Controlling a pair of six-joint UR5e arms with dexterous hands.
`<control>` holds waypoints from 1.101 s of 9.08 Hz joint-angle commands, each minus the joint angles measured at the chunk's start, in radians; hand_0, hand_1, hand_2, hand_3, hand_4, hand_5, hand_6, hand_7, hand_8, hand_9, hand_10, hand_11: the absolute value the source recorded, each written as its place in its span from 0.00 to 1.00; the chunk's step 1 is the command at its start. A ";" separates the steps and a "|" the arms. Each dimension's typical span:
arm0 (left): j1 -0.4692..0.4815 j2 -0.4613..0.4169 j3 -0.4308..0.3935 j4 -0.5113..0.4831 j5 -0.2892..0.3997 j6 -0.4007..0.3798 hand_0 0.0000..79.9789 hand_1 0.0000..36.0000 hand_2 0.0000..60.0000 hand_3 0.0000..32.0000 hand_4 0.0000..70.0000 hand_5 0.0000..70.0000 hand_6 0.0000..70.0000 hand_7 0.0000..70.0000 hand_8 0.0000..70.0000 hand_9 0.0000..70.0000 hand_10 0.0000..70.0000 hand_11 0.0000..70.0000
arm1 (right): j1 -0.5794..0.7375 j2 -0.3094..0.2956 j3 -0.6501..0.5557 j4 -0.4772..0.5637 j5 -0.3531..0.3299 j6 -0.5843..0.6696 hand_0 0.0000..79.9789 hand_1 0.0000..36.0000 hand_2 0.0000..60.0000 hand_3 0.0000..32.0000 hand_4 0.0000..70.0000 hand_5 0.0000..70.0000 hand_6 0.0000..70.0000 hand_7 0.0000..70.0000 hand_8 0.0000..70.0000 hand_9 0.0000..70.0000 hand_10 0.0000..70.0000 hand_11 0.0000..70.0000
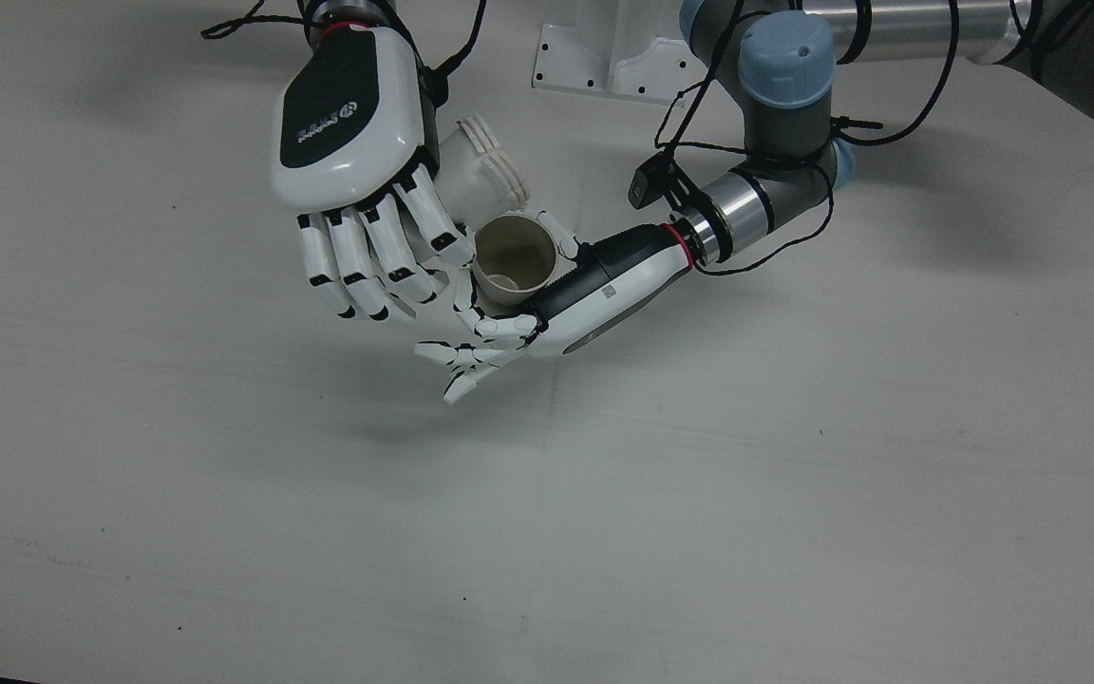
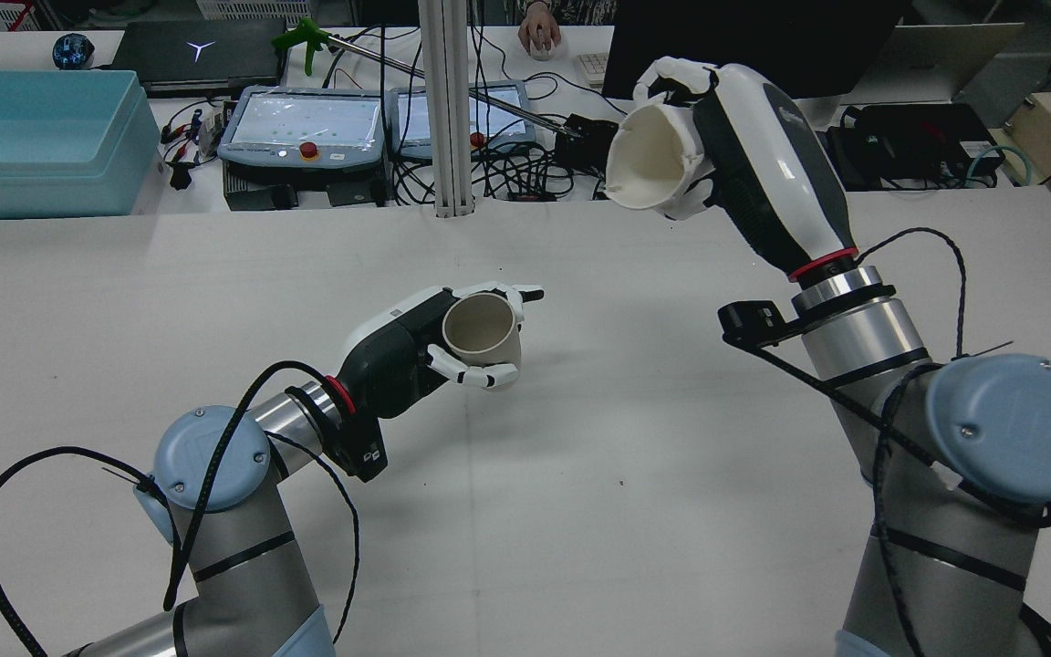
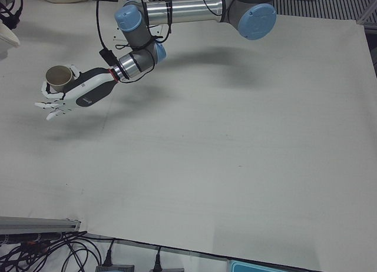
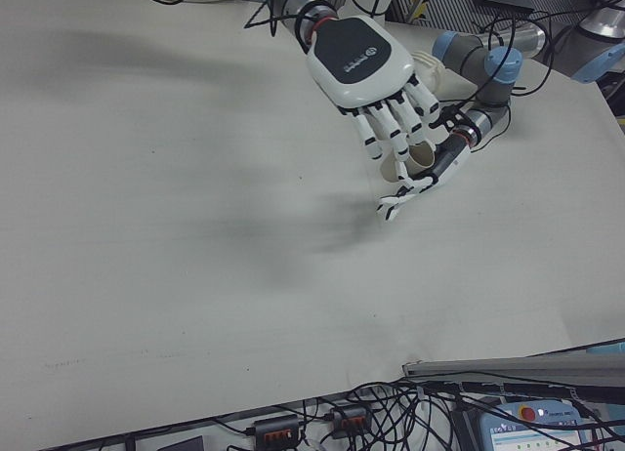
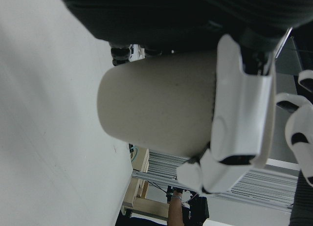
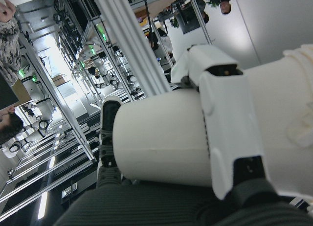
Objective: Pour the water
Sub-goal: 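Tilt the right hand's cup over the cup held by the left hand, then move both held cups back toward their starting spots on the table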
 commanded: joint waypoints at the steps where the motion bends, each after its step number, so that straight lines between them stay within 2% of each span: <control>1: -0.057 0.195 -0.014 -0.127 0.046 -0.026 0.77 1.00 1.00 0.00 0.50 1.00 0.14 0.28 0.01 0.03 0.06 0.13 | 0.173 -0.305 0.035 -0.012 -0.143 0.639 1.00 1.00 1.00 0.00 0.35 1.00 0.61 0.78 0.44 0.60 0.50 0.76; 2: -0.113 0.279 -0.013 -0.187 0.068 -0.023 0.77 1.00 1.00 0.00 0.50 1.00 0.13 0.27 0.01 0.03 0.05 0.12 | 0.246 -0.387 0.035 -0.010 -0.209 0.781 1.00 1.00 1.00 0.00 0.33 1.00 0.62 0.79 0.44 0.60 0.52 0.78; 3: -0.171 0.359 -0.010 -0.235 0.070 -0.023 0.78 1.00 1.00 0.00 0.49 1.00 0.12 0.26 0.01 0.03 0.06 0.12 | 0.335 -0.453 0.003 -0.002 -0.317 0.887 1.00 1.00 1.00 0.00 0.28 1.00 0.61 0.76 0.44 0.59 0.52 0.78; 4: -0.227 0.430 -0.004 -0.282 0.079 -0.020 0.78 1.00 1.00 0.00 0.49 1.00 0.12 0.26 0.01 0.03 0.06 0.13 | 0.439 -0.469 -0.093 0.022 -0.463 0.972 0.99 1.00 1.00 0.00 0.23 1.00 0.58 0.72 0.44 0.58 0.54 0.81; 5: -0.285 0.500 0.009 -0.338 0.102 -0.010 0.77 1.00 1.00 0.00 0.49 1.00 0.11 0.26 0.01 0.03 0.06 0.13 | 0.496 -0.493 -0.229 0.191 -0.566 0.991 0.90 1.00 1.00 0.00 0.20 1.00 0.58 0.70 0.45 0.59 0.58 0.85; 6: -0.317 0.551 0.024 -0.393 0.118 -0.008 0.74 1.00 1.00 0.00 0.49 1.00 0.11 0.26 0.01 0.03 0.06 0.13 | 0.508 -0.548 -0.407 0.438 -0.580 1.015 0.80 1.00 1.00 0.00 0.14 0.70 0.55 0.65 0.48 0.63 0.62 0.91; 7: -0.347 0.576 0.023 -0.408 0.122 -0.008 0.72 0.98 1.00 0.00 0.49 1.00 0.11 0.25 0.01 0.03 0.06 0.13 | 0.494 -0.540 -0.667 0.661 -0.579 1.092 0.77 1.00 1.00 0.00 0.16 0.54 0.56 0.62 0.51 0.66 0.62 0.91; 8: -0.379 0.605 0.021 -0.427 0.122 -0.011 0.72 0.98 1.00 0.00 0.49 1.00 0.11 0.26 0.01 0.03 0.06 0.12 | 0.495 -0.470 -0.926 0.818 -0.578 1.150 0.78 1.00 1.00 0.00 0.24 0.74 0.61 0.67 0.53 0.67 0.61 0.89; 9: -0.400 0.642 0.023 -0.451 0.128 -0.011 0.72 0.96 1.00 0.00 0.49 1.00 0.11 0.26 0.01 0.03 0.06 0.12 | 0.492 -0.398 -1.164 0.950 -0.575 1.172 0.79 1.00 1.00 0.00 0.29 0.90 0.66 0.71 0.56 0.69 0.61 0.90; 10: -0.408 0.673 0.027 -0.474 0.129 -0.007 0.72 0.95 1.00 0.00 0.49 1.00 0.11 0.26 0.01 0.03 0.06 0.12 | 0.488 -0.321 -1.335 1.020 -0.532 1.172 0.80 1.00 1.00 0.00 0.31 0.93 0.67 0.72 0.58 0.71 0.63 0.92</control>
